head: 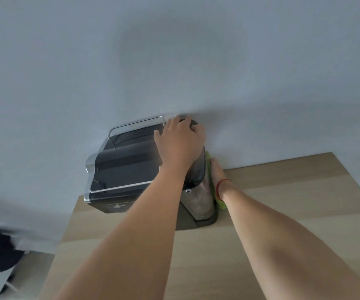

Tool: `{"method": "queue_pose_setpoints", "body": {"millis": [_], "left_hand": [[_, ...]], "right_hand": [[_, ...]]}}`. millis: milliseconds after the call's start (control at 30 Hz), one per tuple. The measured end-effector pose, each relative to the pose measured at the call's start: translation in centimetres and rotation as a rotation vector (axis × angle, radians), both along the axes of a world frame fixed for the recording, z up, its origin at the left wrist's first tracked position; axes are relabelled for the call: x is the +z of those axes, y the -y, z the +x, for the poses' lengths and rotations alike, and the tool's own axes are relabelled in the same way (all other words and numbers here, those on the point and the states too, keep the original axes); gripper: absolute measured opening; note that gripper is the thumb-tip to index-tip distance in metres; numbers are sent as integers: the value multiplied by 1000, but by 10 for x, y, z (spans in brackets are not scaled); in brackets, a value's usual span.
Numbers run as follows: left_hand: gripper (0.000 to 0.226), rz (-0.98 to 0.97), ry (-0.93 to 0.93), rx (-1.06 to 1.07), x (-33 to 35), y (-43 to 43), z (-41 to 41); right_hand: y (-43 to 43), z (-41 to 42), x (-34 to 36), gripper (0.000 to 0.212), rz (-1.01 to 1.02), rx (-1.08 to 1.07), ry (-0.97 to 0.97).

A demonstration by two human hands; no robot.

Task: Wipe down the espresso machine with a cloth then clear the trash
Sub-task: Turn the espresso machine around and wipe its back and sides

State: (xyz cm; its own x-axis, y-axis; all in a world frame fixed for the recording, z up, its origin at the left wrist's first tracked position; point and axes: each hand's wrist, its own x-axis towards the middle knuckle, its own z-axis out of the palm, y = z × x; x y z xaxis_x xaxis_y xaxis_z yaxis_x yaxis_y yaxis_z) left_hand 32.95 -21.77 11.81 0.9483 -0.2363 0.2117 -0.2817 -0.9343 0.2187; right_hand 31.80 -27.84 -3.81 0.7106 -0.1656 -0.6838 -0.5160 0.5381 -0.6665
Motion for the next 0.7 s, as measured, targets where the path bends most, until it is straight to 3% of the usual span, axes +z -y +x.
{"method": "queue_pose_setpoints", "body": {"millis": [100, 233, 367, 533, 700], "left_hand": [[35, 4, -5, 8, 5, 1, -4], [39, 34, -16, 18, 8, 1, -8], [43, 29, -47, 32, 11, 2, -12], [45, 26, -66, 35, 14, 1, -15], [43, 47, -57, 24, 16, 3, -17]], "right_hand": [[4, 20, -7, 96, -39, -15, 54], [3, 2, 48, 79, -51, -53, 177], [9, -4, 84, 45, 3, -115, 356], [9, -2, 93, 46, 39, -188, 426], [4, 2, 53, 38, -161, -164, 366]]}}
